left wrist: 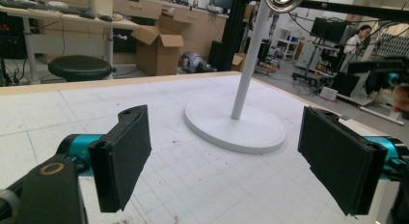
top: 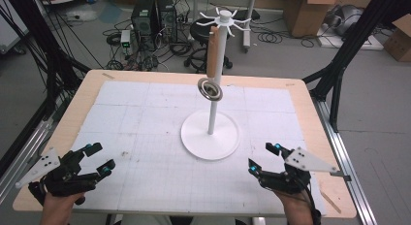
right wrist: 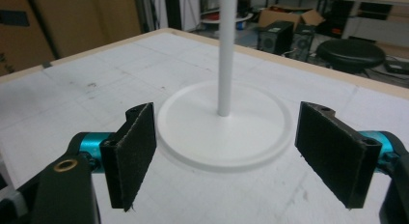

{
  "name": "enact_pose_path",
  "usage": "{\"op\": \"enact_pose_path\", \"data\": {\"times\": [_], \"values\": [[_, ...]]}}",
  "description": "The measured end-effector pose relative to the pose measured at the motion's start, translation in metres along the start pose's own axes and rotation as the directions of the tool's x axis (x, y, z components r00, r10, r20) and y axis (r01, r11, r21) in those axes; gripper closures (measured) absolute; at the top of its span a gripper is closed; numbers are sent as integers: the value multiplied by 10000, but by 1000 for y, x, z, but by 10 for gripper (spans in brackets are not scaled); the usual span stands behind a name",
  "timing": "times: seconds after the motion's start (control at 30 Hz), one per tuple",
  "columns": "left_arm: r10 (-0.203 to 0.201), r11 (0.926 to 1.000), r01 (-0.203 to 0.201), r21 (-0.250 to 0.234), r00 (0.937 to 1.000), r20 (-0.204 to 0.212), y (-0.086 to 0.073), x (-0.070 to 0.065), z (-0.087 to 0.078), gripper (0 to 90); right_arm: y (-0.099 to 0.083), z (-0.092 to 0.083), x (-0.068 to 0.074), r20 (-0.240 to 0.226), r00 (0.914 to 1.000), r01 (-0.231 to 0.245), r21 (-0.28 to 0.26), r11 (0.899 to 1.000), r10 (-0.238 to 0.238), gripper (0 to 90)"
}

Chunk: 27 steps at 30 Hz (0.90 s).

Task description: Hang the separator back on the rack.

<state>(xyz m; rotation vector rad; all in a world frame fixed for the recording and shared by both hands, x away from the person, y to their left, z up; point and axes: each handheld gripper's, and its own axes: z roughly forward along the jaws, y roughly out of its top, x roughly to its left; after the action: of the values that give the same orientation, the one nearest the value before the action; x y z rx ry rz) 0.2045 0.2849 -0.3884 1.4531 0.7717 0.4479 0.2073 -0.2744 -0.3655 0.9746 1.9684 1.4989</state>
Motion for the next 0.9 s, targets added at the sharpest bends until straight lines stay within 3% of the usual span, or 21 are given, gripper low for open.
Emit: {"op": "enact_pose_path", "data": {"times": [0.17,0.9], "values": [[21,10000,-21,21,10000,35,-2,-4,-1,195,-15,-8,-7,211,9989,-409,84,9991,408,209],[86,9999,-87,149,9999,71,-5,-4,0,194,-14,-10,-6,476,9987,-184,-85,9998,188,209]]}}
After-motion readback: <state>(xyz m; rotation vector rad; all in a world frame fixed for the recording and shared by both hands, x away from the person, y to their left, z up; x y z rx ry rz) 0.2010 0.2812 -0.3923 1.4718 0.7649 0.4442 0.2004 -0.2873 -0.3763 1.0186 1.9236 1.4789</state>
